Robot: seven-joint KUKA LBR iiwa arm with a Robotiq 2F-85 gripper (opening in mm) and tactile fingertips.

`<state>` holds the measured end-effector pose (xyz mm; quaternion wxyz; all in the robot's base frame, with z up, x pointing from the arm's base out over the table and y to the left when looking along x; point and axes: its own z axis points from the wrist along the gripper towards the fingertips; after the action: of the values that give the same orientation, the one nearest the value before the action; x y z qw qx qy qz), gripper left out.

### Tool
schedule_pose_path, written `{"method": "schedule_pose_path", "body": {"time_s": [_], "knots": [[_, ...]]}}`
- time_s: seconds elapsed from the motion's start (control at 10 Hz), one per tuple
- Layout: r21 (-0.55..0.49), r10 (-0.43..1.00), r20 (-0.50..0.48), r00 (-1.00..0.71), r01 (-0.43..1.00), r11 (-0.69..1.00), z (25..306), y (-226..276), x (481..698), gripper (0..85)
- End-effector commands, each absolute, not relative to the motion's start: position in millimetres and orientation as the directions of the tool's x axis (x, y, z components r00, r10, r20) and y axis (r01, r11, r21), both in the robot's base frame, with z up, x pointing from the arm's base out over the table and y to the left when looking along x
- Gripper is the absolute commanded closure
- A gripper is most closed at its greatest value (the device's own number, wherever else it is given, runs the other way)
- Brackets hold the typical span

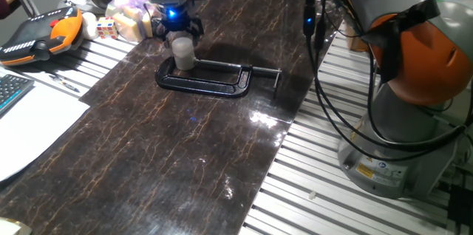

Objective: Screw the lid onto the jar

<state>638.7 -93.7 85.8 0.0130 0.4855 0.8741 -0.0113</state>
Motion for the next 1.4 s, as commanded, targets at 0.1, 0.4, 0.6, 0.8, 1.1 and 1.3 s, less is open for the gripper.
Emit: {"method": "schedule_pose_path", "body": {"time_s": [0.1, 0.4, 0.6, 0.8, 1.1, 1.3], "knots": [[-0.010, -0.258, -0.031, -0.966, -0.258, 0.966, 86.3, -93.8, 638.5, 0.0], [-0.011, -0.278, -0.032, -0.960, -0.277, 0.961, 85.9, -93.7, 638.2, 2.0], [-0.009, -0.279, -0.033, -0.960, -0.279, 0.960, 85.6, -93.8, 638.1, 3.0], [-0.011, -0.279, -0.032, -0.960, -0.279, 0.960, 85.4, -94.1, 637.9, 3.7], [-0.016, -0.272, -0.036, -0.962, -0.271, 0.962, 85.3, -94.1, 637.7, 5.3], [-0.018, -0.272, -0.035, -0.962, -0.271, 0.962, 85.3, -94.0, 637.4, 6.0]]}}
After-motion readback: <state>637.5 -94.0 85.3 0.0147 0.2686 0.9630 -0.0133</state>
